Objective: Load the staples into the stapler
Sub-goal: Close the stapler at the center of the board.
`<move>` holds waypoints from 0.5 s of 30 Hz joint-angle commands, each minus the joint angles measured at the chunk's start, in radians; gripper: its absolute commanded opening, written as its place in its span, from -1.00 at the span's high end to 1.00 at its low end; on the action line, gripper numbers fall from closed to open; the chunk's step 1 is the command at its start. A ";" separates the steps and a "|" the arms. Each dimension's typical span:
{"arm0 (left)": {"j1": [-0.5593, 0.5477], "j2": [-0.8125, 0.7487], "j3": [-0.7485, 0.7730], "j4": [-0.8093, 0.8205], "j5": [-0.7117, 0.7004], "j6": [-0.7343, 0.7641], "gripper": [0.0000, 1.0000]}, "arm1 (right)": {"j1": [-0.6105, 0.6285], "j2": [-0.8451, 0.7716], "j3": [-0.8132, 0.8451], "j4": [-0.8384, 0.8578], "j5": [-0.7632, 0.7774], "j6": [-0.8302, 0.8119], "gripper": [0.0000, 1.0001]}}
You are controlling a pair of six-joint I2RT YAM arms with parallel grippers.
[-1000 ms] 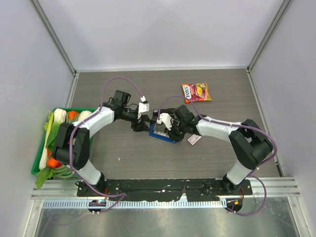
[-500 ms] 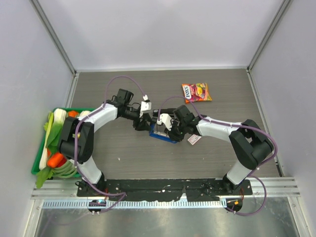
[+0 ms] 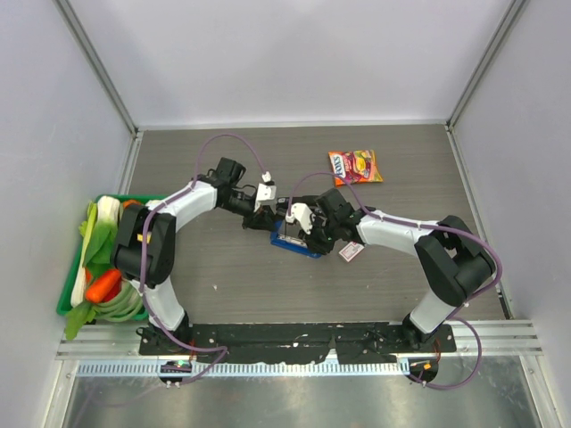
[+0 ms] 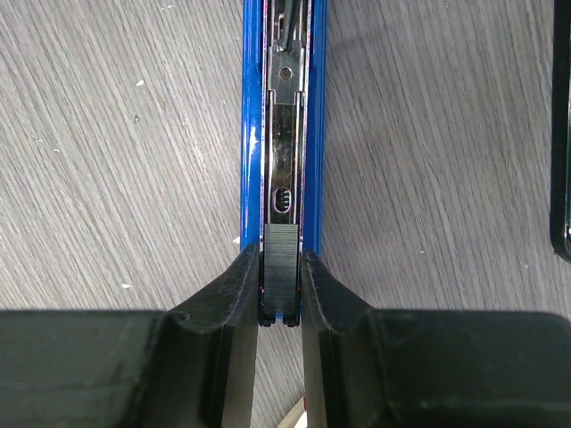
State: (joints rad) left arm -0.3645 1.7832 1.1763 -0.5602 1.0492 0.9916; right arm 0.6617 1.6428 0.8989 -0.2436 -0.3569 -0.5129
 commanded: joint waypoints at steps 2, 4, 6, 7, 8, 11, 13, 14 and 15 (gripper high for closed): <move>-0.010 -0.030 -0.004 -0.102 0.063 0.021 1.00 | 0.006 -0.018 -0.023 -0.013 0.052 -0.039 0.80; -0.010 -0.057 -0.017 -0.102 0.061 0.021 1.00 | 0.006 -0.018 -0.018 -0.016 0.055 -0.039 0.68; -0.008 -0.076 -0.032 -0.099 0.058 0.010 1.00 | 0.006 -0.021 -0.011 -0.037 0.044 -0.045 0.47; -0.010 -0.090 -0.036 -0.095 0.054 -0.001 1.00 | 0.006 -0.023 -0.002 -0.045 0.039 -0.049 0.41; -0.010 -0.096 -0.041 -0.095 0.035 -0.008 1.00 | 0.004 -0.026 0.001 -0.065 0.026 -0.053 0.31; -0.013 -0.111 -0.052 -0.098 -0.027 -0.015 1.00 | 0.006 -0.034 0.017 -0.103 0.010 -0.070 0.18; -0.013 -0.116 -0.052 -0.107 -0.051 -0.015 1.00 | 0.003 -0.055 0.023 -0.118 -0.014 -0.084 0.14; -0.013 -0.120 -0.053 -0.110 -0.070 -0.015 1.00 | 0.001 -0.061 0.023 -0.134 -0.023 -0.088 0.11; -0.014 -0.125 -0.056 -0.112 -0.081 -0.014 1.00 | -0.001 -0.070 0.023 -0.135 -0.028 -0.087 0.09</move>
State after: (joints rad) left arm -0.3721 1.7161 1.1294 -0.6029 0.9920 0.9989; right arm 0.6674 1.6295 0.8993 -0.3016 -0.3779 -0.5552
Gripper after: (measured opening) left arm 0.246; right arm 0.438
